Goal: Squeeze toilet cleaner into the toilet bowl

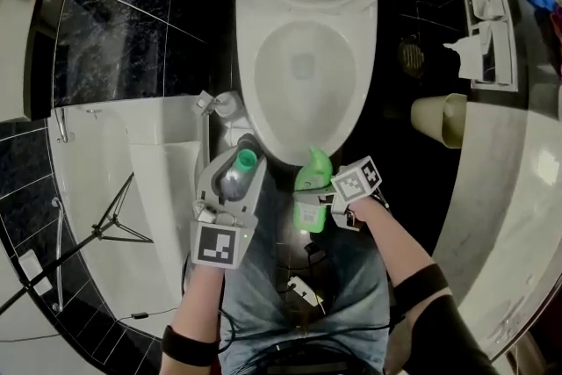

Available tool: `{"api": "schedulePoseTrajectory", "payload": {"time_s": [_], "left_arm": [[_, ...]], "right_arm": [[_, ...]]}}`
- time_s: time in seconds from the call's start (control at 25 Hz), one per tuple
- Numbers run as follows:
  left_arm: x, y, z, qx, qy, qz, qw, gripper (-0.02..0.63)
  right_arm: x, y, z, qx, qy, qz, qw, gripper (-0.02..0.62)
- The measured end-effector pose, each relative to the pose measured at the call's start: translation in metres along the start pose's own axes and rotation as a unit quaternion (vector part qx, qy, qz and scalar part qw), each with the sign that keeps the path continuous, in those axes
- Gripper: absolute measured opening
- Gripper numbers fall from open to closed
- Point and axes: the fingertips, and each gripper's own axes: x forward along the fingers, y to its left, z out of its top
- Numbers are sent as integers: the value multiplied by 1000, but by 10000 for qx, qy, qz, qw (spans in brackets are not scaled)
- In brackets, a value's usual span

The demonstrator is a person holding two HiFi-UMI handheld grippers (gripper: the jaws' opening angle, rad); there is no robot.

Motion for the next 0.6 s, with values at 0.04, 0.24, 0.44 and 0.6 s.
{"api": "schedulePoseTrajectory", "payload": {"time_s": [0.04, 0.24, 0.44, 0.6], "left_arm": [[4, -1, -4, 7, -12, -6, 10000, 159], [18, -5, -14, 200, -9, -103, 9997, 160], [22, -1, -21, 268, 17, -122, 9996, 160], [27, 7, -27, 328, 71, -98, 9994, 160]], "right_arm": [[3, -6, -1, 41, 22, 33, 10000, 183], [15, -28, -10, 398, 66, 215, 9990, 184], [23, -43, -11, 476, 85, 260, 9985, 183], [27, -52, -13, 646, 84, 263, 9975, 183]]}}
